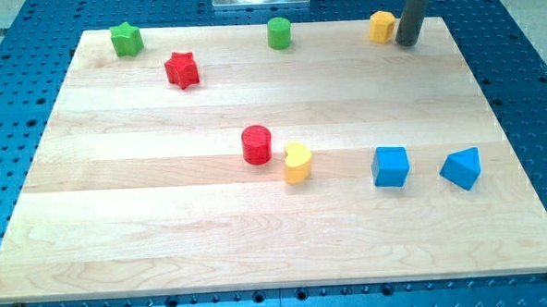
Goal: Move your arm vertically below to the yellow hexagon
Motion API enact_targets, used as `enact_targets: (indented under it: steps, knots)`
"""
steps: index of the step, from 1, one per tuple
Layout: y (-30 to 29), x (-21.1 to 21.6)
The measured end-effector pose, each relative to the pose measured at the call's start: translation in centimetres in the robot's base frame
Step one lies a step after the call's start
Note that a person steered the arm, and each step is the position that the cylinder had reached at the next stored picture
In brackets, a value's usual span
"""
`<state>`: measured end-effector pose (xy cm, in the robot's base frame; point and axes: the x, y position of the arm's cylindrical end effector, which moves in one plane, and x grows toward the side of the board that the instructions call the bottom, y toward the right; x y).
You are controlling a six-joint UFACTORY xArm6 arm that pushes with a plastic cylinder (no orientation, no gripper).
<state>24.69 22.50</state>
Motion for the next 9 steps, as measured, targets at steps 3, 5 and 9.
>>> enact_targets:
  steps: [3,5,9]
  knots:
    - [0.0,2.0]
    - [-1.4,5.3]
    - [-4.2,6.7]
